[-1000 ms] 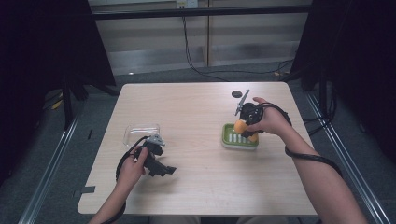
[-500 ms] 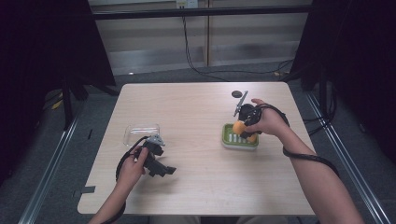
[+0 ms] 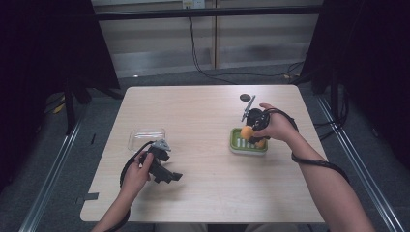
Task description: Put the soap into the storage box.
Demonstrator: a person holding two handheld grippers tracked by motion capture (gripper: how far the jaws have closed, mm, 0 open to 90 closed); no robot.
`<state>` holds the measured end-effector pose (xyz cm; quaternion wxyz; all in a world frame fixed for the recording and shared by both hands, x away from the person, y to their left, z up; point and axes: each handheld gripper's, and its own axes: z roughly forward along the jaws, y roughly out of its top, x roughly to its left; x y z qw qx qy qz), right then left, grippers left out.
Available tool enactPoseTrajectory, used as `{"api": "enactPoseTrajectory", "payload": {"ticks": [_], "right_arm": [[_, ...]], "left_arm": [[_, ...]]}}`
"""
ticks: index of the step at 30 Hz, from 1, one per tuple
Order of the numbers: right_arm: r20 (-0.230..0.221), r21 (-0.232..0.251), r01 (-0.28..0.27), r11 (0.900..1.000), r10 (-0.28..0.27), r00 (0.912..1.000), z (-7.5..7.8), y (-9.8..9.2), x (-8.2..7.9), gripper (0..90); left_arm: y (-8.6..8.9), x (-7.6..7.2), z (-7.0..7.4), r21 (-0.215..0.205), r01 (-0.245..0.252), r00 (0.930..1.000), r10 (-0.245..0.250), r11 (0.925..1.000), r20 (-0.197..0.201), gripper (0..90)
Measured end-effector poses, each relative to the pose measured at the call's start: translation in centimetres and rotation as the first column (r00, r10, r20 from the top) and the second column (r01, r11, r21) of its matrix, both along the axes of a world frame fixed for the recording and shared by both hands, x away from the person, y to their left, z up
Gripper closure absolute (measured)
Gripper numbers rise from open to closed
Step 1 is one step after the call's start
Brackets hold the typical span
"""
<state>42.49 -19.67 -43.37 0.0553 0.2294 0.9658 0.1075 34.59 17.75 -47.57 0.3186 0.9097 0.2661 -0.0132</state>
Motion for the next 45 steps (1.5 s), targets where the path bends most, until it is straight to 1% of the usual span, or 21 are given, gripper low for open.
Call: {"api": "enactPoseTrajectory", "payload": {"ticks": [2,4,6,7,8,9,10,16,17,20,25,32,34,38,40,41,45], "right_arm": [[0.004,0.003,0.003,1.0,-0.003,1.0,-0.2,0.1,0.0,50.4],[-0.01,0.001,0.003,1.0,-0.003,0.9999,-0.5,0.1,0.1,50.4],[-0.011,-0.002,0.002,1.0,-0.002,0.9999,-0.7,0.2,0.2,50.4],[-0.013,0.001,-0.008,1.0,0.008,0.9999,-0.9,0.2,0.2,50.4],[-0.014,-0.001,-0.006,1.0,0.006,0.9999,-1.0,0.2,0.3,50.3],[-0.013,0.003,0.002,1.0,-0.002,0.9999,-1.0,0.2,0.2,50.3],[-0.018,0.003,0.0,1.0,0.0,0.9998,-1.1,0.2,0.3,50.3],[-0.022,0.001,0.001,1.0,-0.001,0.9998,-1.1,0.2,0.4,50.3],[-0.025,0.003,0.008,1.0,-0.008,0.9997,-1.1,0.2,0.3,50.3],[-0.022,0.003,0.008,1.0,-0.007,0.9997,-1.1,0.2,0.3,50.3],[-0.021,0.004,0.02,1.0,-0.02,0.9996,-1.1,0.1,0.4,50.3],[-0.018,0.007,0.012,1.0,-0.012,0.9998,-1.2,0.2,0.4,50.3],[-0.019,0.008,0.021,1.0,-0.02,0.9996,-1.2,0.2,0.4,50.2],[-0.02,0.008,0.02,1.0,-0.02,0.9996,-1.2,0.2,0.4,50.2],[-0.018,0.009,0.027,1.0,-0.027,0.9995,-1.3,0.2,0.4,50.2],[-0.019,0.008,0.026,1.0,-0.026,0.9995,-1.3,0.2,0.4,50.2],[-0.018,0.013,0.028,1.0,-0.027,0.9995,-1.4,0.2,0.5,50.1]], "left_arm": [[0.0,0.0,0.0,0.0,-0.002,1.0,0.002,1.0,-0.001,3.5],[0.0,0.0,0.0,0.002,0.002,1.0,-0.002,1.0,0.001,3.5],[0.0,0.0,0.0,-0.001,0.0,1.0,0.0,1.0,0.0,3.5],[0.1,0.0,0.0,0.001,0.0,1.0,0.0,1.0,0.0,3.5],[0.2,0.1,0.1,0.013,0.014,0.9999,-0.014,0.9998,0.005,3.5],[0.1,0.1,0.0,0.005,0.007,1.0,-0.007,1.0,0.004,3.5],[0.2,0.1,0.0,0.01,0.011,0.9999,-0.011,0.9999,0.004,3.5],[0.2,0.2,0.0,0.021,0.017,0.9998,-0.018,0.9996,0.005,3.5],[0.2,0.2,0.0,0.022,0.019,0.9998,-0.019,0.9996,0.006,3.5],[0.1,0.1,0.0,0.015,0.009,0.9999,-0.01,0.9998,0.004,3.5],[0.0,0.1,-0.1,0.019,0.013,0.9999,-0.013,0.9997,-0.002,3.5],[0.0,0.1,-0.1,0.017,0.011,0.9999,-0.011,0.9998,-0.002,3.5],[0.0,0.1,-0.1,0.018,0.011,0.9999,-0.011,0.9998,-0.002,3.5],[0.0,0.1,-0.1,0.021,0.012,0.9999,-0.012,0.9997,-0.003,3.5],[0.0,0.1,-0.1,0.016,0.011,0.9999,-0.011,0.9998,-0.001,3.5],[0.0,0.0,-0.1,0.005,-0.003,1.0,0.003,1.0,-0.007,3.5],[0.0,0.0,-0.1,0.013,0.003,1.0,-0.003,0.9999,-0.006,3.5]]}}
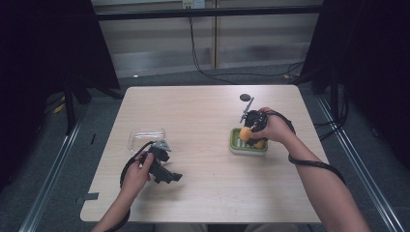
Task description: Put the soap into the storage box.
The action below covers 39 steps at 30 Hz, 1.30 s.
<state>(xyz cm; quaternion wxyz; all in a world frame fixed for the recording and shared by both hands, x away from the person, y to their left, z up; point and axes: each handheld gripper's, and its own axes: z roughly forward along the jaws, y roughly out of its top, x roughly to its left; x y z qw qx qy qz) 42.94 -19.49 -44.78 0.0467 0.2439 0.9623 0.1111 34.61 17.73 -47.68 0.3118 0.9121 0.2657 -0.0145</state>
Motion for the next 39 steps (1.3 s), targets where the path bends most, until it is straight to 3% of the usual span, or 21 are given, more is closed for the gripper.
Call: {"api": "enactPoseTrajectory", "payload": {"ticks": [13,15,18,28,39], "right_arm": [[-0.01,0.002,0.01,1.0,-0.01,0.9999,-0.38,0.11,0.13,50.0],[-0.011,0.003,0.006,1.0,-0.006,0.9999,-0.45,0.09,0.15,49.9],[-0.011,0.0,0.012,1.0,-0.012,0.9999,-0.5,0.15,0.1,49.8],[-0.017,-0.005,0.017,1.0,-0.017,0.9997,-0.91,0.32,0.11,49.6],[-0.012,0.02,0.042,0.999,-0.041,0.9991,-0.56,0.13,0.1,47.2]], "left_arm": [[0.08,0.07,0.01,0.004,0.01,0.9999,-0.01,0.9999,0.003,3.5],[0.02,-0.02,-0.04,-0.01,-0.006,1.0,0.006,0.9999,0.0,3.5],[0.12,0.1,0.04,0.009,0.012,0.9999,-0.012,0.9999,0.003,3.5],[0.18,0.12,0.05,0.006,0.015,0.9999,-0.015,0.9999,0.004,3.5],[0.18,0.14,0.1,0.018,0.025,0.9996,-0.025,0.9995,0.008,3.5]]}}
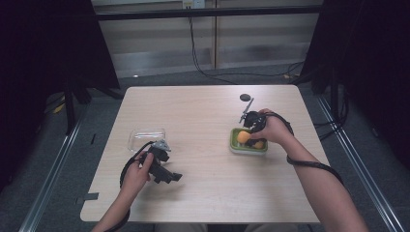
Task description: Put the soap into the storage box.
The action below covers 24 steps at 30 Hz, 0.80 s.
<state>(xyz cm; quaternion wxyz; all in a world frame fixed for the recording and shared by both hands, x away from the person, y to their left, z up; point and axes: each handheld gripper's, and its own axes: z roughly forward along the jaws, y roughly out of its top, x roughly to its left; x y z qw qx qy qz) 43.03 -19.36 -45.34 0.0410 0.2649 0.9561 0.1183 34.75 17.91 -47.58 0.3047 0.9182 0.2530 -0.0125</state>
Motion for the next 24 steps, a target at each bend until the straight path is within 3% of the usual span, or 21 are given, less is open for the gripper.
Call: {"api": "enactPoseTrajectory", "payload": {"ticks": [18,24], "right_arm": [[0.028,0.049,0.028,0.998,-0.029,0.9992,1.4,-0.3,-0.4,37.7],[0.031,0.055,0.028,0.998,-0.03,0.9991,1.8,-0.1,-0.8,34.0]], "left_arm": [[0.1,-0.3,0.0,-0.026,-0.034,0.9994,0.034,0.9991,-0.003,3.5],[0.2,-0.3,0.0,-0.005,-0.018,0.9998,0.018,0.9998,-0.001,3.5]]}}
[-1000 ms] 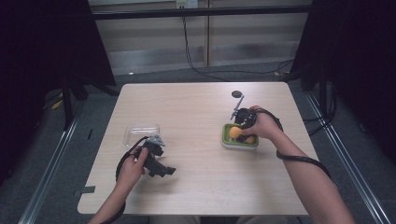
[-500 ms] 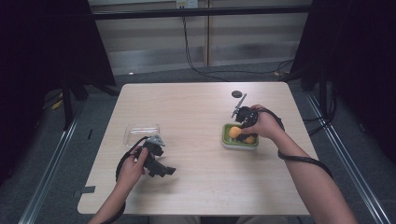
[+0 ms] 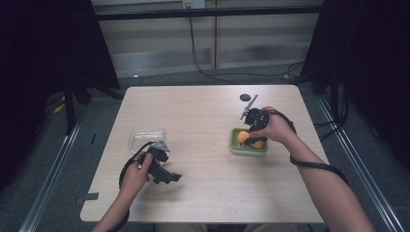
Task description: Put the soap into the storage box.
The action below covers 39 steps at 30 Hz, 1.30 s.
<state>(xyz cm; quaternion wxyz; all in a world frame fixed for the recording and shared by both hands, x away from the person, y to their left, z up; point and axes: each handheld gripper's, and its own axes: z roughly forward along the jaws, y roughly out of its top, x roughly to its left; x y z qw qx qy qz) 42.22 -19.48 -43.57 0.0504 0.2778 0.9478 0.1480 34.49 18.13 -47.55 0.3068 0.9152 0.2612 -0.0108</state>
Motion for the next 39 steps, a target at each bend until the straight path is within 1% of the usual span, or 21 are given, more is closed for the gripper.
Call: {"api": "enactPoseTrajectory", "payload": {"ticks": [1,3,5,6,8,9,11,14,17,20,22,24,27,28,29,30,31,32,33,35,39], "right_arm": [[0.004,0.006,-0.007,1.0,0.007,1.0,0.0,0.0,-0.1,33.4],[0.004,0.015,0.0,1.0,-0.001,1.0,0.2,0.0,-0.3,31.9],[0.003,0.026,0.016,1.0,-0.016,0.9999,0.2,0.0,-0.5,30.4],[0.008,0.026,-0.003,1.0,0.003,1.0,0.3,-0.1,-0.6,29.8],[0.003,0.034,0.015,0.999,-0.015,0.9999,0.4,0.0,-0.9,29.6],[0.003,0.035,0.006,0.999,-0.006,1.0,0.5,0.0,-0.9,29.5],[0.011,0.04,0.006,0.999,-0.006,0.9999,0.6,0.0,-1.1,29.3],[0.001,0.046,0.012,0.999,-0.012,0.9999,0.8,0.1,-1.4,28.6],[0.001,0.049,0.002,0.999,-0.002,1.0,0.8,0.2,-1.7,27.4],[-0.003,0.056,0.008,0.998,-0.007,1.0,0.9,0.3,-2.1,26.7],[-0.002,0.06,-0.003,0.998,0.003,1.0,0.9,0.2,-2.3,26.4],[-0.001,0.064,0.008,0.998,-0.008,1.0,0.8,0.2,-2.6,25.9],[-0.003,0.073,-0.001,0.997,0.001,1.0,0.7,0.1,-2.8,25.4],[-0.012,0.076,0.015,0.997,-0.014,0.9998,0.7,0.2,-3.0,25.3],[-0.011,0.073,0.006,0.997,-0.005,0.9999,0.7,0.1,-3.1,25.1],[-0.018,0.076,0.014,0.997,-0.013,0.9998,0.6,0.1,-3.3,25.1],[-0.011,0.071,-0.005,0.997,0.006,0.9999,0.5,0.0,-3.3,25.0],[-0.016,0.072,0.003,0.997,-0.002,0.9999,0.5,0.0,-3.5,24.8],[-0.014,0.073,0.004,0.997,-0.003,0.9999,0.5,-0.1,-3.6,24.8],[-0.018,0.077,0.006,0.997,-0.004,0.9998,0.4,-0.2,-3.8,24.3],[-0.023,0.08,0.014,0.997,-0.012,0.9997,0.4,-0.3,-4.3,23.0]], "left_arm": [[0.0,0.0,0.0,-0.001,-0.002,1.0,0.002,1.0,-0.001,3.5],[0.0,0.0,0.0,-0.011,-0.007,1.0,0.007,0.9999,0.002,3.5],[-0.1,0.0,0.1,-0.008,0.001,1.0,-0.001,1.0,0.003,3.5],[-0.2,-0.1,0.0,-0.021,-0.012,0.9999,0.012,0.9997,0.0,3.5],[-0.2,-0.1,0.0,-0.018,-0.011,0.9999,0.011,0.9998,0.001,3.5],[-0.2,0.0,0.1,-0.009,-0.002,1.0,0.002,1.0,0.003,3.5],[-0.2,0.0,0.1,-0.015,0.0,1.0,0.0,0.9999,0.005,3.5],[-0.4,-0.1,0.1,-0.018,-0.012,0.9999,0.012,0.9998,0.004,3.5],[-0.4,-0.1,0.0,-0.016,-0.008,1.0,0.008,0.9998,0.004,3.5],[-0.4,-0.1,0.0,-0.016,-0.004,1.0,0.004,0.9999,0.004,3.5],[-0.4,-0.1,0.0,-0.015,-0.006,1.0,0.006,0.9999,0.005,3.5],[-0.4,-0.1,0.0,-0.017,-0.006,1.0,0.006,0.9998,0.004,3.5],[-0.5,-0.1,0.0,-0.018,-0.008,1.0,0.008,0.9998,0.004,3.5],[-0.5,-0.1,-0.1,-0.018,-0.008,1.0,0.008,0.9998,0.004,3.5],[-0.5,-0.1,-0.1,-0.013,-0.003,1.0,0.003,0.9999,0.005,3.5],[-0.5,-0.1,-0.1,-0.013,-0.006,1.0,0.006,0.9999,0.004,3.5],[-0.5,-0.1,0.0,-0.013,-0.004,1.0,0.005,0.9999,0.005,3.5],[-0.5,-0.1,0.0,-0.017,-0.004,1.0,0.004,0.9998,0.007,3.5],[-0.4,-0.1,0.0,-0.009,0.007,0.9999,-0.007,0.9999,0.01,3.5],[-0.5,-0.2,0.0,-0.015,-0.006,1.0,0.006,0.9999,0.006,3.5],[-0.6,-0.2,0.0,-0.017,-0.005,1.0,0.006,0.9998,0.005,3.5]]}}
